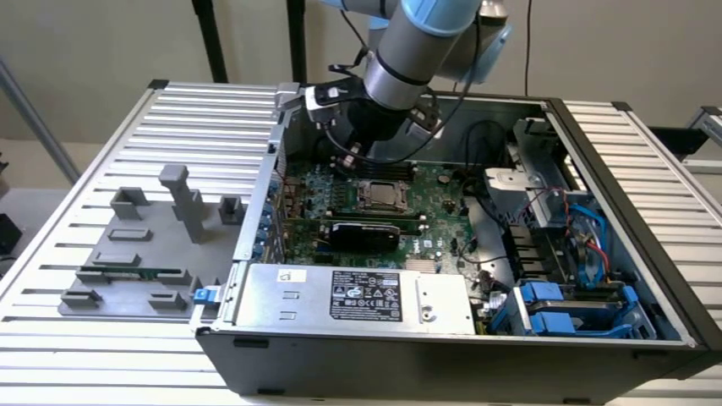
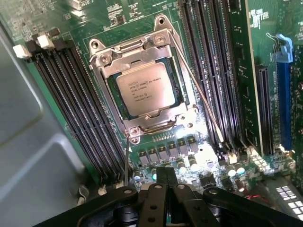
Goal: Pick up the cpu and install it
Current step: 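Install the first cpu locking lever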
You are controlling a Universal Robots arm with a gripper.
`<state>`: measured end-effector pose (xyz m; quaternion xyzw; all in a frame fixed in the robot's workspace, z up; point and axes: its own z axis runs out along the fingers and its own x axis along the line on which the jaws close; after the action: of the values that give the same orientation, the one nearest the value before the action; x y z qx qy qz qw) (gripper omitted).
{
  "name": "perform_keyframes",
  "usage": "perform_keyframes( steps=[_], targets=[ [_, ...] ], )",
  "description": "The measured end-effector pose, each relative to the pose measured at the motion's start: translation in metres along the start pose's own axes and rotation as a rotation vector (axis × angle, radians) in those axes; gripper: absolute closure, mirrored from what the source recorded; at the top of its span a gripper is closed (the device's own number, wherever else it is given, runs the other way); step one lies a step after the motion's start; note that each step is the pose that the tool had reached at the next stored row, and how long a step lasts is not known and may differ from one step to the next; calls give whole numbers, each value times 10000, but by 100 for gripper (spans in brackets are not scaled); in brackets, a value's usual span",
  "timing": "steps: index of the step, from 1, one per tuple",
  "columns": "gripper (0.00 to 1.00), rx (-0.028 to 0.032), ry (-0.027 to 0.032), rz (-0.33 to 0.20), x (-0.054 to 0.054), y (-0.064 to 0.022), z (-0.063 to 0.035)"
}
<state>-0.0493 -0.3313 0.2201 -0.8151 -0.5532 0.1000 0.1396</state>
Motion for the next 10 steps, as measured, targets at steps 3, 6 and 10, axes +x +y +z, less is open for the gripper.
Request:
perform_keyframes(
  steps=[3,6,10],
  targets=[
    [89,5,154,427,0,0,0],
    [89,9,301,836,0,-1,-2],
    [89,14,493,1368,0,-2,-7]
  ],
)
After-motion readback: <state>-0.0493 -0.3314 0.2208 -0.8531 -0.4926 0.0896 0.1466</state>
